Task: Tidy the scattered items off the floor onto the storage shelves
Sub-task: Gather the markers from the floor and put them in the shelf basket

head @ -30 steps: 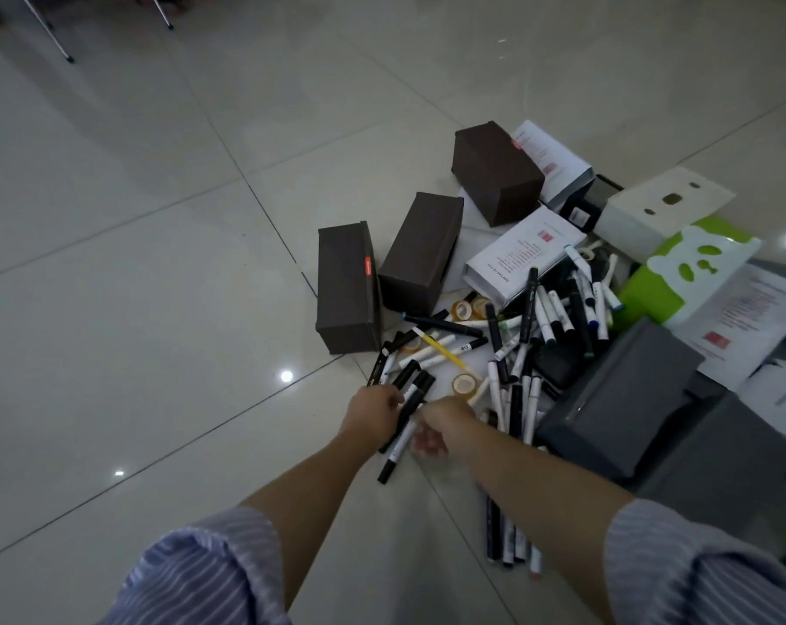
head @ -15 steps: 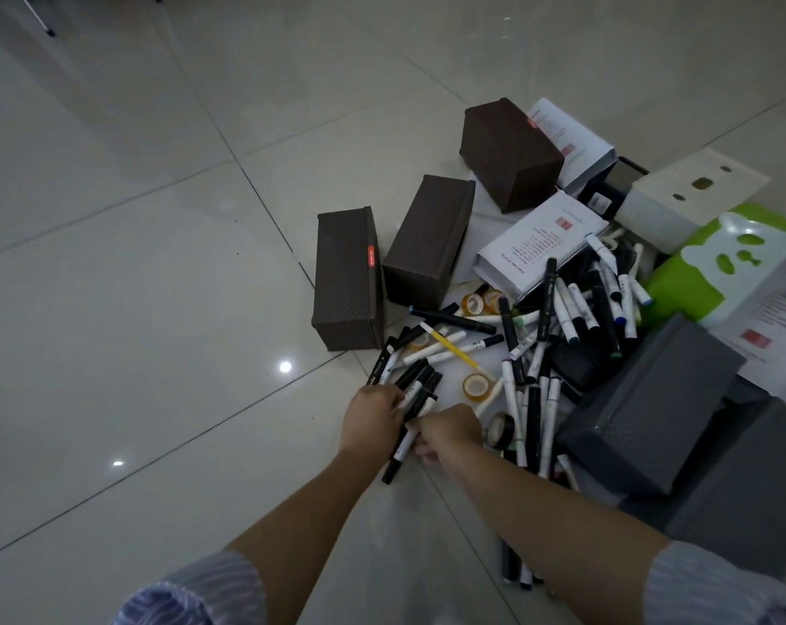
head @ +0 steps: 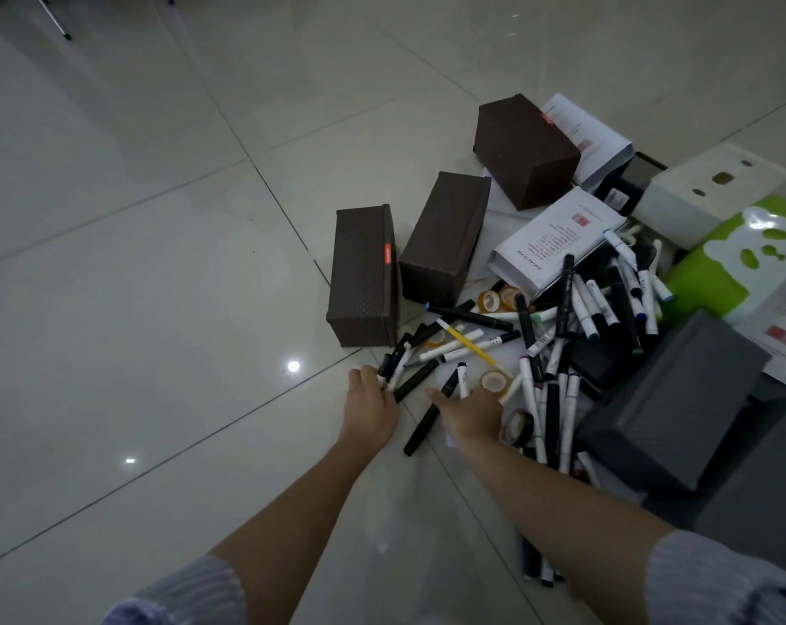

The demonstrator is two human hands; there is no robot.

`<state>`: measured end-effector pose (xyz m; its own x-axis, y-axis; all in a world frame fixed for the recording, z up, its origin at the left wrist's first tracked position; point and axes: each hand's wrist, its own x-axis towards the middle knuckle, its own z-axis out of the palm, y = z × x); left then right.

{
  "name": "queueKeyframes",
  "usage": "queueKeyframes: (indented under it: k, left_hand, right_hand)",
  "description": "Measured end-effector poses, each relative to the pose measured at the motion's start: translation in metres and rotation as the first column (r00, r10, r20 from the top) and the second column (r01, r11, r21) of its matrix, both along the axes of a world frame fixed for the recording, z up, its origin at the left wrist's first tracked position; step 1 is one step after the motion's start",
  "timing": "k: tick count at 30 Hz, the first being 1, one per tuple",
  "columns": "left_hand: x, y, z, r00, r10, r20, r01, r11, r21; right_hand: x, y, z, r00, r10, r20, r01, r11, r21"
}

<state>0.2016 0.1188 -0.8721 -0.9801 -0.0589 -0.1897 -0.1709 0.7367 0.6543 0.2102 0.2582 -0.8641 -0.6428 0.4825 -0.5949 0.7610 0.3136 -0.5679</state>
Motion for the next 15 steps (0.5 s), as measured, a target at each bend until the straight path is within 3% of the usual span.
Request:
queueKeyframes:
  k: [5,10,15]
  left_hand:
    - [-0.005,0.003,-0.006,0.977,-0.202,0.072,0.211,0.966,-0.152]
    - [-0.003,0.013,-0.003,0.962,-0.251,0.104,0.27,0.928,-0.257]
    - [0.01,0.008,0.005,0.99,-0.067,0.121,0.066,0.998,0.017]
  right_hand:
    - [0.0,-0.008,0.0,1.0,-0.031,-0.003,0.031,0.999,0.04]
    - [0.005,-0.001,0.003,0.994,-0.089,-0.062,0.088,0.996,-0.028]
    - [-0.001,0.014,0.009,0.984,-0.163,-0.077,0.135,0.948,-0.288]
